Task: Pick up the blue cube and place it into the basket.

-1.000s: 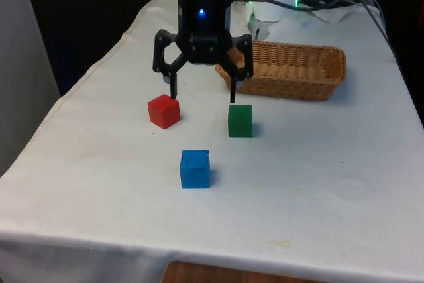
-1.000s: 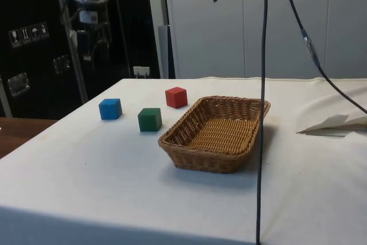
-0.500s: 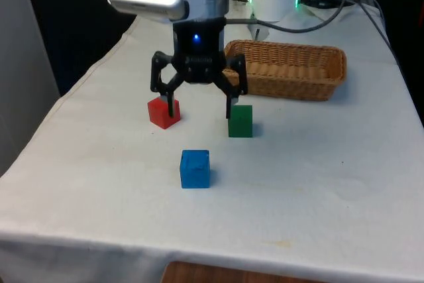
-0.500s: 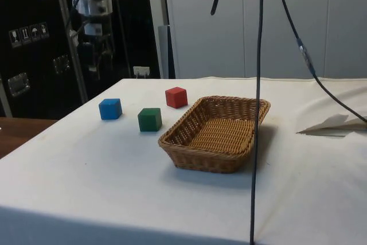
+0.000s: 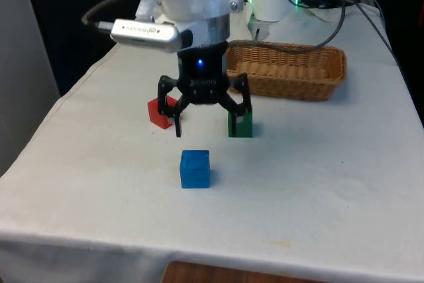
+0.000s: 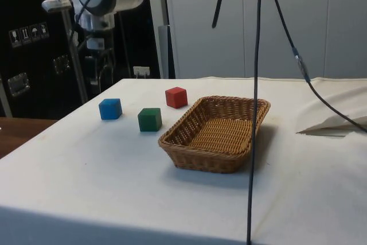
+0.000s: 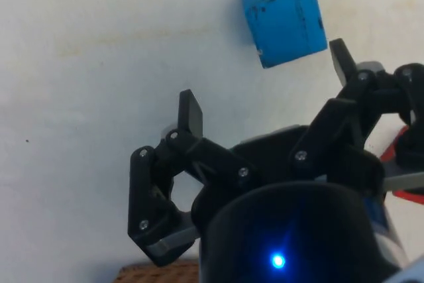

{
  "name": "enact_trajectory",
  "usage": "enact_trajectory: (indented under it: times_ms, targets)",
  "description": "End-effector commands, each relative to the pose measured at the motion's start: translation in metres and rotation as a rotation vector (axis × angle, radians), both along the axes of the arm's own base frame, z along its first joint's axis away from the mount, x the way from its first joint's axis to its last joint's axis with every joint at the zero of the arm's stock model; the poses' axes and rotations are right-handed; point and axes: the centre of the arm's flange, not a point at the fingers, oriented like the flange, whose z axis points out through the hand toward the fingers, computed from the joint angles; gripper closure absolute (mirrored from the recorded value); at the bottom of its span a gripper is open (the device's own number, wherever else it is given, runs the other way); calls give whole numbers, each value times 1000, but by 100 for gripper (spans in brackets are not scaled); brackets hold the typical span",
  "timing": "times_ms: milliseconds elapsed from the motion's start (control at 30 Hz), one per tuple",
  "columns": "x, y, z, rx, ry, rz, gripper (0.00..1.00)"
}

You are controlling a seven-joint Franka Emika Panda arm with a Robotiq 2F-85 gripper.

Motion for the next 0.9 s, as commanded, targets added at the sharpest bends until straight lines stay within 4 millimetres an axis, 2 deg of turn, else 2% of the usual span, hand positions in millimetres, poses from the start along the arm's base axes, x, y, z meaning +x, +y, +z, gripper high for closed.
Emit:
enact_trajectory:
  times_ms: [0, 233, 267, 667, 867]
  targets:
    - [1, -1, -6, 12, -7, 7, 0]
    - [2, -5, -25, 28, -12, 24, 0]
    - [0, -3, -21, 20, -8, 20, 0]
    - [5, -27, -48, 28, -13, 44, 0]
    - [6, -30, -55, 29, -13, 51, 0]
